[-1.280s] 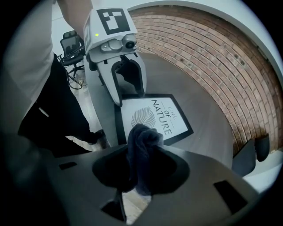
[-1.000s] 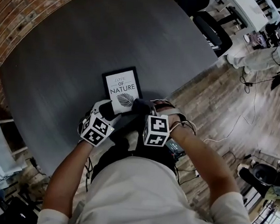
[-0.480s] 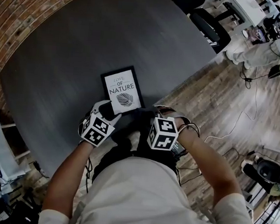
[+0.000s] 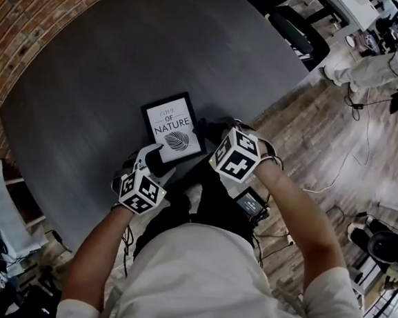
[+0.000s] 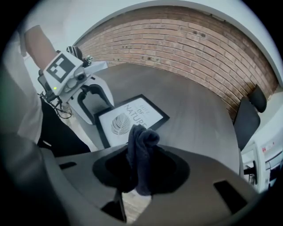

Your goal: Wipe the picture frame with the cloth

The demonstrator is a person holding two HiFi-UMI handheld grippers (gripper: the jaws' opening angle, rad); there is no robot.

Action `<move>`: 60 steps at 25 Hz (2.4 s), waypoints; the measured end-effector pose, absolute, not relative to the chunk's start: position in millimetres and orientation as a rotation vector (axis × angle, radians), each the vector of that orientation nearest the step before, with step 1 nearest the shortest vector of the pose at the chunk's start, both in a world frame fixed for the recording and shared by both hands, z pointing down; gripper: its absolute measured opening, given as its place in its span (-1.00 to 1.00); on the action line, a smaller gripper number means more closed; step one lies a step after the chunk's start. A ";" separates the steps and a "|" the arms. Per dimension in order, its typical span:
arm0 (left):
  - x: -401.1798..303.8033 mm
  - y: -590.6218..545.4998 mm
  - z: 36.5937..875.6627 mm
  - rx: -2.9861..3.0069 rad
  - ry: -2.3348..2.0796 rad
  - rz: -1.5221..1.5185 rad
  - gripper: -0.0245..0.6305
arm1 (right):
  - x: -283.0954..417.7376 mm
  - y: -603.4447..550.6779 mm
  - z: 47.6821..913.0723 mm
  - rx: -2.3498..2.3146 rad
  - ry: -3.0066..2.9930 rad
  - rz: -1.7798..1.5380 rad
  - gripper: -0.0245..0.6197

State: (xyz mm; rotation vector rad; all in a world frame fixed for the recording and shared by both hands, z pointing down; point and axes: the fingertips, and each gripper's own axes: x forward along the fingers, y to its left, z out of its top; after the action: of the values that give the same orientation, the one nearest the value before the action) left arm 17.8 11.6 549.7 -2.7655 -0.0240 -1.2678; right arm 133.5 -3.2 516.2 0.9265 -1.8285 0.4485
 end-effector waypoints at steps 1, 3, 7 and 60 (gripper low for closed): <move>18.3 11.7 550.0 -2.767 -0.030 -1.268 -0.10 | 137.6 -10.4 519.1 0.941 -1.820 0.462 -0.51; 18.7 11.4 551.5 -2.796 -0.037 -1.276 -0.10 | 144.6 -24.9 523.8 0.976 -1.813 0.506 -0.51; 18.7 9.5 554.1 -2.884 -0.046 -1.295 -0.09 | 157.3 -58.1 525.5 1.076 -1.830 0.638 -0.51; 27.8 3.2 556.1 -3.010 -0.249 -1.161 -0.16 | 130.7 3.0 553.2 1.021 -1.906 1.181 -0.52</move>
State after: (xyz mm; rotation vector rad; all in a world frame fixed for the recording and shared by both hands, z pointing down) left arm 27.8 3.2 556.1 -3.0103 -0.2491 -1.1607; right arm 130.7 3.0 553.2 1.0208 -1.9059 1.1814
